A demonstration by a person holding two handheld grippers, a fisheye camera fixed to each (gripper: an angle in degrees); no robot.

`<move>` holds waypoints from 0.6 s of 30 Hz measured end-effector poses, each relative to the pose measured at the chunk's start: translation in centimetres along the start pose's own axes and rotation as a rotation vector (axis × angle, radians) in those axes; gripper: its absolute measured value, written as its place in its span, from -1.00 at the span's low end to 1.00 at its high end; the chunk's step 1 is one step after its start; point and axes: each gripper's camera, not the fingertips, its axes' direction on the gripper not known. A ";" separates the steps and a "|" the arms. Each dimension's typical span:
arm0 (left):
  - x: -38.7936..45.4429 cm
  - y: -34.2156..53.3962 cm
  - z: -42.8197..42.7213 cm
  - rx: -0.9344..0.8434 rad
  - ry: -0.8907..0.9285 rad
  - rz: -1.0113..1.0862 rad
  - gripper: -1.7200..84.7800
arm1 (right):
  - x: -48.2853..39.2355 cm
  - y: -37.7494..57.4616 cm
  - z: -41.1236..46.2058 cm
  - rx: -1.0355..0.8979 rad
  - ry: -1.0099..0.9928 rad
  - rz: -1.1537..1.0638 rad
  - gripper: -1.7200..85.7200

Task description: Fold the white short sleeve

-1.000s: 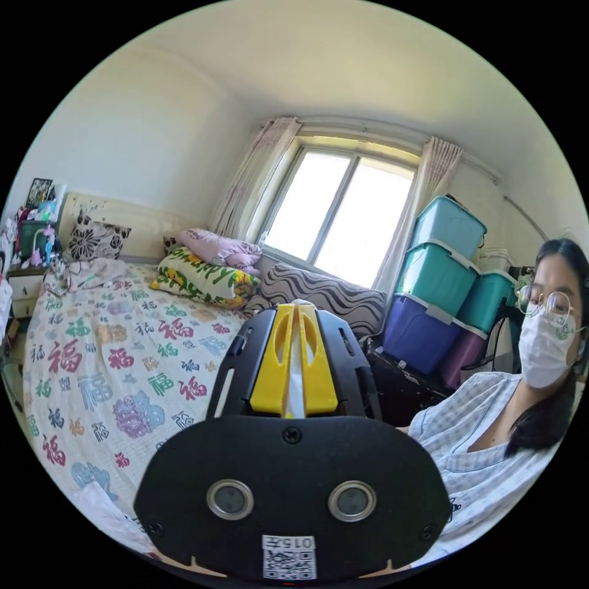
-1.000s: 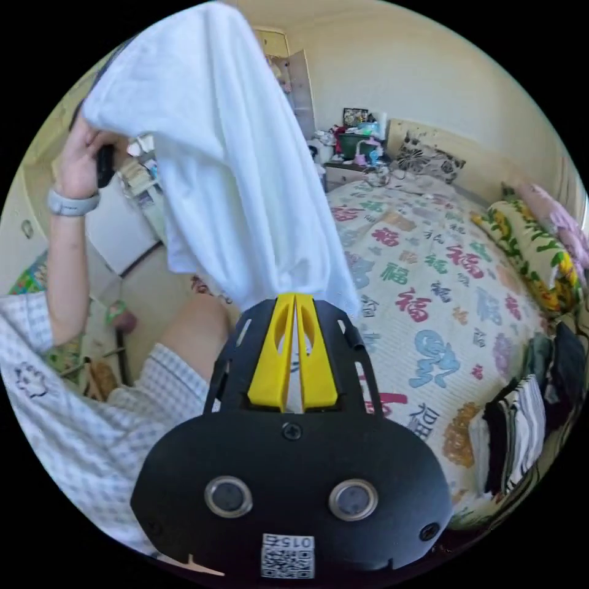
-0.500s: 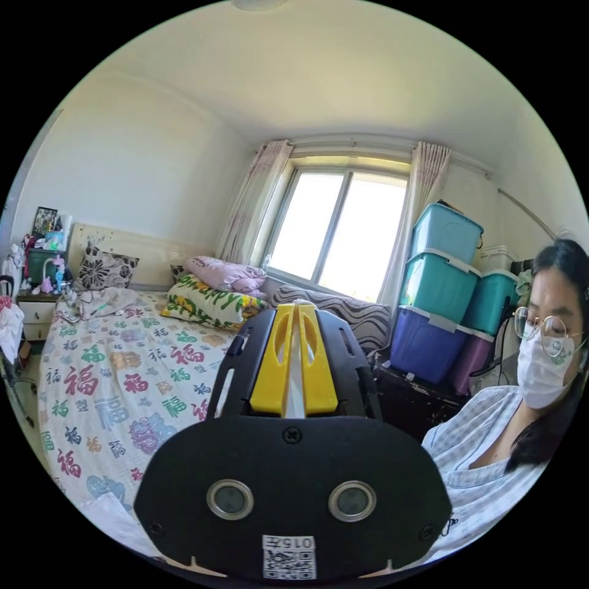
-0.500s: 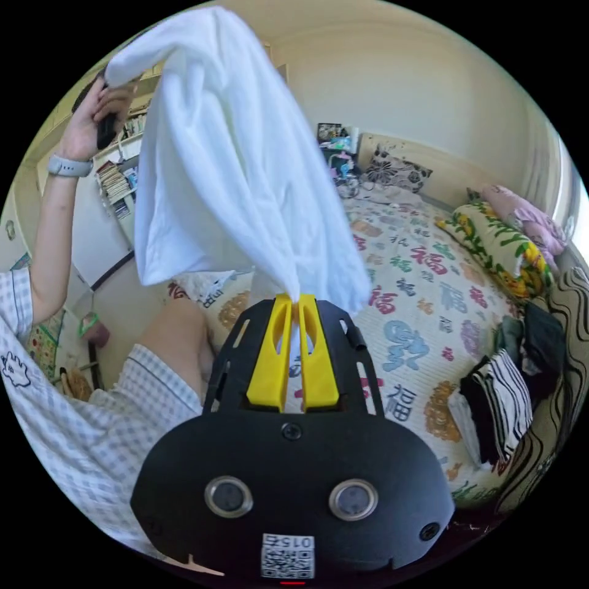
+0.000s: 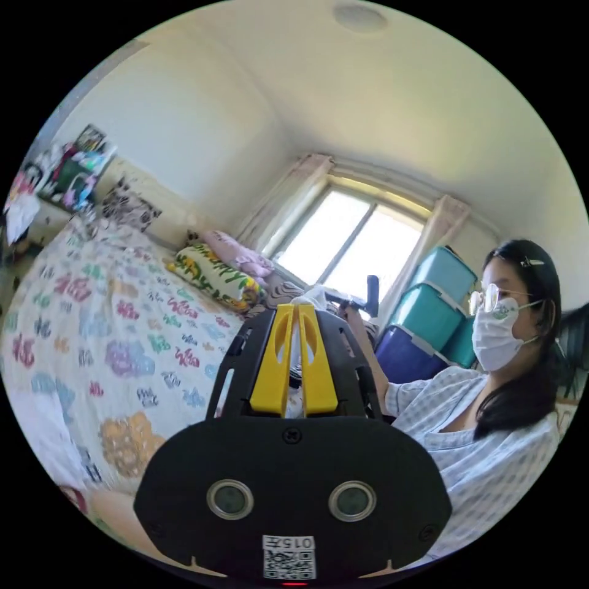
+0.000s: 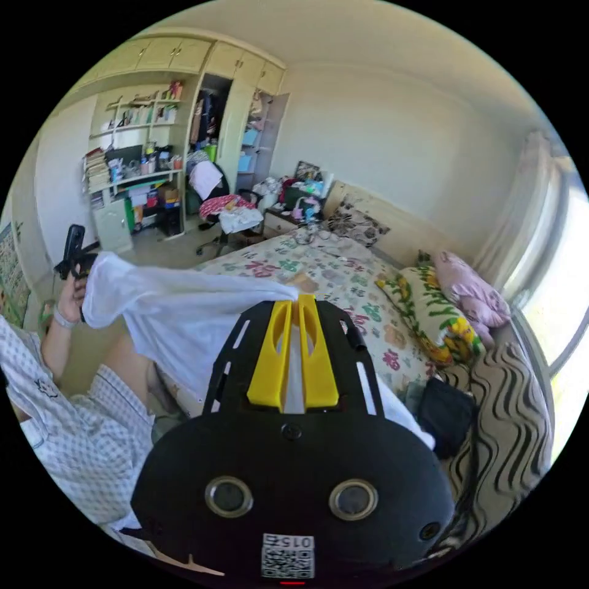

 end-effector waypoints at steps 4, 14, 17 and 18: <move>-7.9 6.8 0.8 -0.028 -0.134 -0.243 -0.97 | -3.4 -6.1 13.1 -0.117 -0.156 -0.106 -0.89; -22.1 19.6 6.8 -0.349 -0.456 -0.593 -0.93 | -11.7 3.2 38.3 -0.538 -0.307 -0.184 -0.80; -24.2 19.9 8.6 -0.406 -0.539 -0.580 -0.91 | -6.7 8.0 39.6 -0.565 -0.338 -0.005 -0.80; -25.0 19.5 9.8 -0.415 -0.562 -0.555 -0.90 | -4.1 9.5 39.8 -0.561 -0.375 0.081 -0.81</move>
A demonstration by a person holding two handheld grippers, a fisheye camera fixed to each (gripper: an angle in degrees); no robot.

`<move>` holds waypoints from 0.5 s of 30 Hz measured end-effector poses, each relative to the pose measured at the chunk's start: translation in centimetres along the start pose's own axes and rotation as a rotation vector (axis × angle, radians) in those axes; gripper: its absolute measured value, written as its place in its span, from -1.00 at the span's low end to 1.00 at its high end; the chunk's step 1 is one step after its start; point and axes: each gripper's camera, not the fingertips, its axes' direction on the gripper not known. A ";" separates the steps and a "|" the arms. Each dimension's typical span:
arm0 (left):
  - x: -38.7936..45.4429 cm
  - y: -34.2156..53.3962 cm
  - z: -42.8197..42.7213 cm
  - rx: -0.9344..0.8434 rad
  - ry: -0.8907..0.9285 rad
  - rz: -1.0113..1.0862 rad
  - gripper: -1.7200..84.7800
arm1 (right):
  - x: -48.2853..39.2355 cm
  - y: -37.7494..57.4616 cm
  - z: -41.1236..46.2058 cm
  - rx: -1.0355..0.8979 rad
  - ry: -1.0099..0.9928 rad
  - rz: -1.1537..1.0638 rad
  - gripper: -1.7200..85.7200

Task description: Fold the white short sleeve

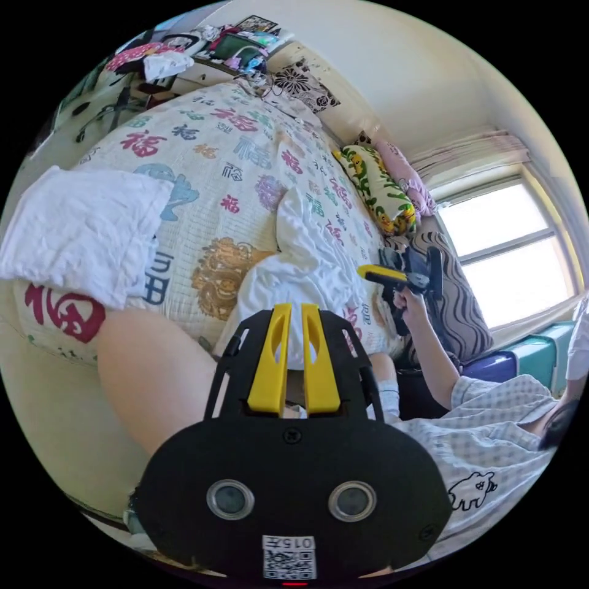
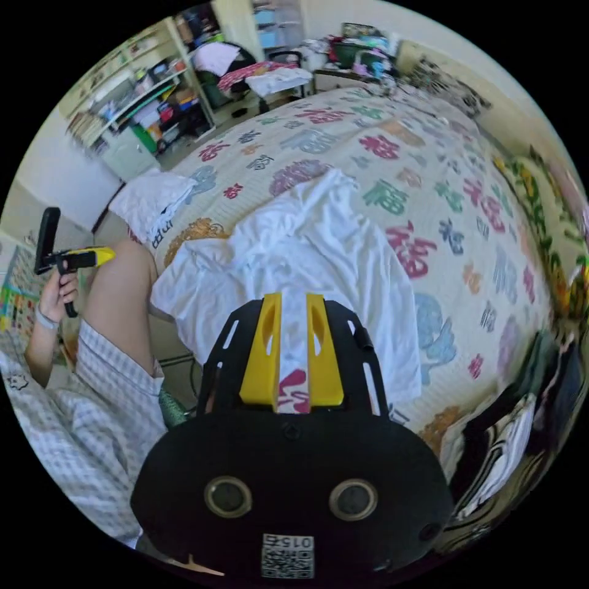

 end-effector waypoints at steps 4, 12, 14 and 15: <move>2.6 -4.3 4.9 -0.009 -0.058 0.112 -0.80 | 6.8 2.1 -0.1 0.054 -0.045 0.150 -0.81; 12.3 -20.8 22.1 -0.202 -0.145 0.514 -0.77 | 13.4 -5.3 2.2 0.067 -0.054 0.132 -0.71; 14.9 -23.8 26.2 -0.333 -0.183 0.643 -0.78 | 14.1 -7.5 2.9 0.049 -0.055 0.102 -0.71; 16.4 -25.4 28.8 -0.395 -0.225 0.713 -0.78 | 14.5 -8.9 3.3 0.039 -0.058 0.087 -0.71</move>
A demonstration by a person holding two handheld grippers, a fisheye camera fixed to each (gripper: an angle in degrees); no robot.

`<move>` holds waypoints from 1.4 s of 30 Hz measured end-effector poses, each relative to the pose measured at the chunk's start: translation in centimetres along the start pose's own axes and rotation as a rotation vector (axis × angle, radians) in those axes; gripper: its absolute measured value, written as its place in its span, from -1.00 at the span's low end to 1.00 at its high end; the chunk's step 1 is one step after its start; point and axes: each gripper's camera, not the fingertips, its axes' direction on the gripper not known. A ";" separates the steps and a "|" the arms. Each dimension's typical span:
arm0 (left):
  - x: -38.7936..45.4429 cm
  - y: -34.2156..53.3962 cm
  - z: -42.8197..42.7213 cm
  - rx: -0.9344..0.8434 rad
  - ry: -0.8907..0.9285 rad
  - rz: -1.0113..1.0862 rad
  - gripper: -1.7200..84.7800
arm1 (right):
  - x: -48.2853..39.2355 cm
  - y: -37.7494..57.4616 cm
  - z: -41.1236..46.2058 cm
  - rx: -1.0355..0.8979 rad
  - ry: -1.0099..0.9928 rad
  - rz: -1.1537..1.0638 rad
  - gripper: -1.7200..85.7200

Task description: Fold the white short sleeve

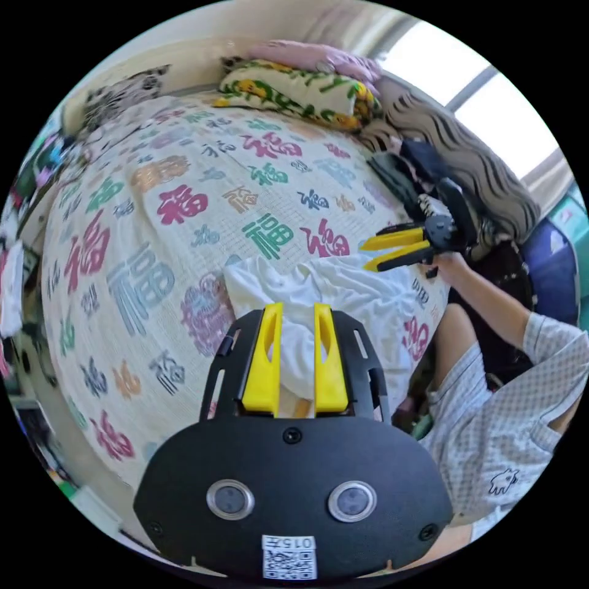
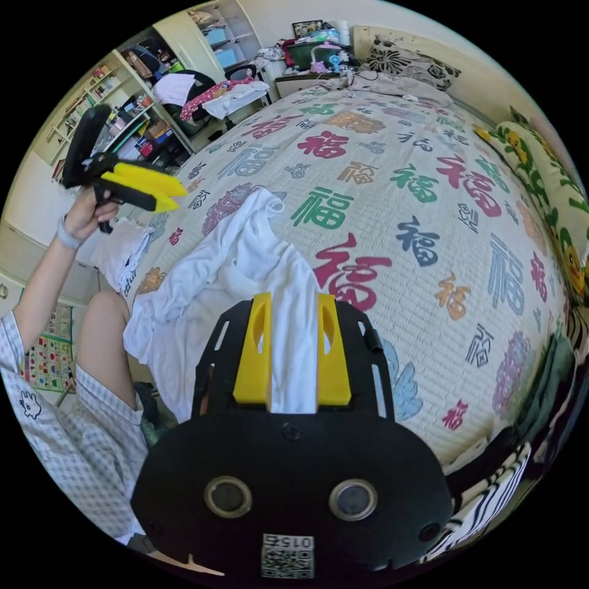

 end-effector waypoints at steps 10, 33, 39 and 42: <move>1.3 -14.1 13.7 -0.340 -0.205 0.233 -0.72 | 1.2 -5.7 4.0 -0.203 -0.034 -0.063 -0.70; 28.9 5.0 -26.9 0.379 -0.236 0.369 -0.94 | -16.6 16.6 -39.6 0.438 0.008 -0.050 -0.98; 39.1 12.9 -43.5 0.577 -0.335 0.483 -0.94 | -29.6 22.8 -55.0 0.606 0.205 -0.238 -0.98; 42.6 16.7 -49.8 0.640 -0.343 0.503 -0.94 | -35.0 26.2 -61.0 0.684 0.272 -0.301 -0.98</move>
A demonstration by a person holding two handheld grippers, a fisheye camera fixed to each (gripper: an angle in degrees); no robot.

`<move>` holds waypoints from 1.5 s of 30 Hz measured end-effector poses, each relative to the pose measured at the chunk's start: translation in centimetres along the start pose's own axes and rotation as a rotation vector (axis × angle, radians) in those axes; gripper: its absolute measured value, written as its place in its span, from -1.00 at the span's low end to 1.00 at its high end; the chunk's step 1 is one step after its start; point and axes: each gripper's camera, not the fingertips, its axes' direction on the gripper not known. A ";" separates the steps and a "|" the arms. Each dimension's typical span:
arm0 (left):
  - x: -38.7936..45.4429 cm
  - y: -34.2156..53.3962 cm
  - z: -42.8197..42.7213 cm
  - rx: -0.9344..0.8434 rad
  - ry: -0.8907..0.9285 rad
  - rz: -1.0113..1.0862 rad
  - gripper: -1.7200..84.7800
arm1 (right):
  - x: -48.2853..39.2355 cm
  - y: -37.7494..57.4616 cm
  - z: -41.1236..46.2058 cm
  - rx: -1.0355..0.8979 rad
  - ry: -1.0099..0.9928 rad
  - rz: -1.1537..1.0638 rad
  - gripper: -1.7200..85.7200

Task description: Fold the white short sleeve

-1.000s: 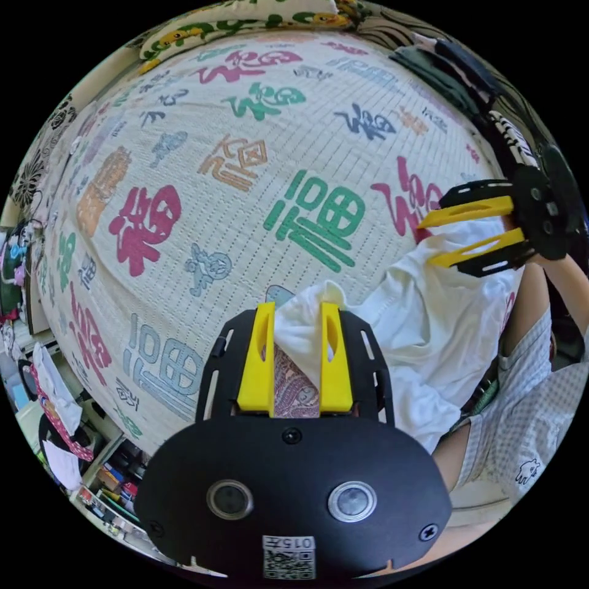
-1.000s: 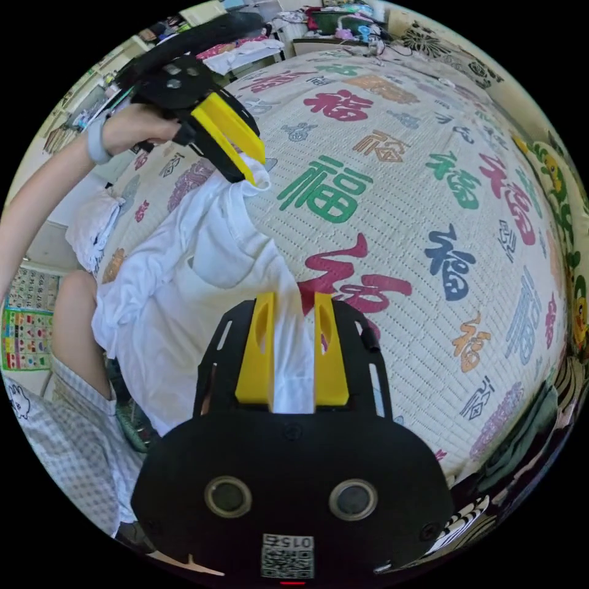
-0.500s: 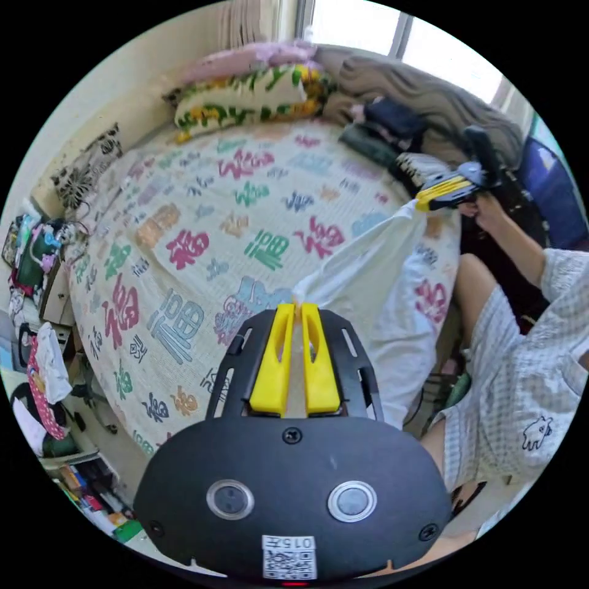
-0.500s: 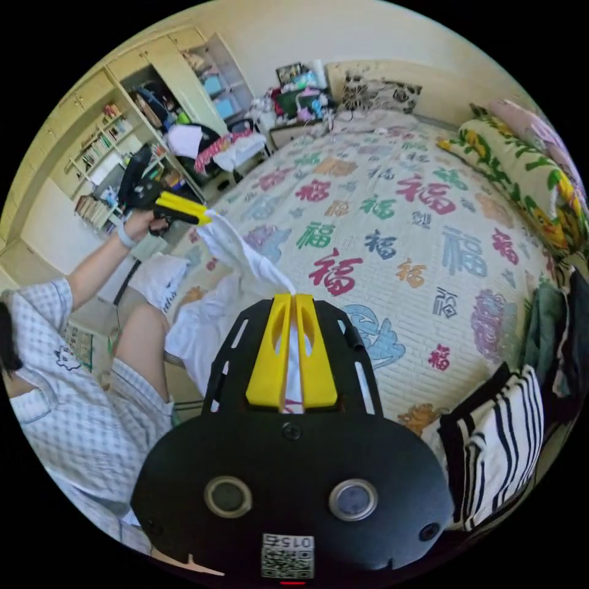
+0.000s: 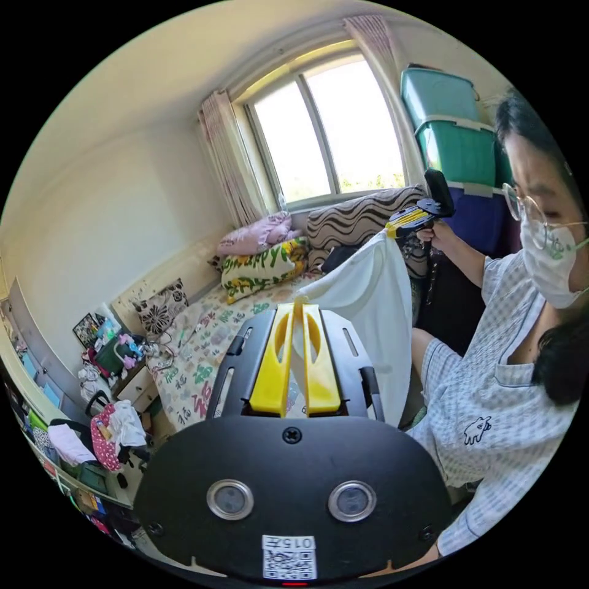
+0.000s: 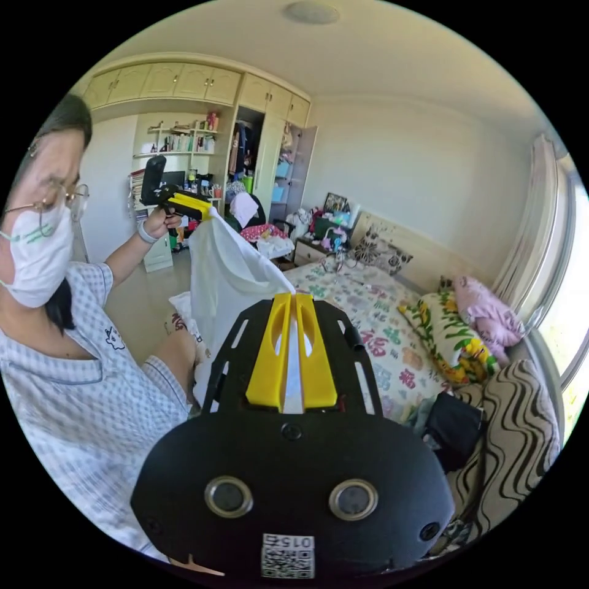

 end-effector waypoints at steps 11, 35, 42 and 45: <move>8.6 -1.8 -18.6 0.202 -0.108 0.153 -0.95 | -11.6 -1.5 -18.4 0.191 0.253 -0.187 -0.98; -25.0 0.4 13.5 -0.049 0.036 -0.205 -0.93 | 22.2 -2.3 10.3 -0.158 0.066 0.154 -0.95; -41.1 15.0 40.1 -0.140 0.103 -0.930 -0.86 | 39.0 7.4 38.1 -0.547 -0.023 0.603 -0.82; -40.6 22.5 43.1 0.092 0.406 -1.023 -0.77 | 38.0 13.7 39.6 -0.508 -0.139 0.490 -0.81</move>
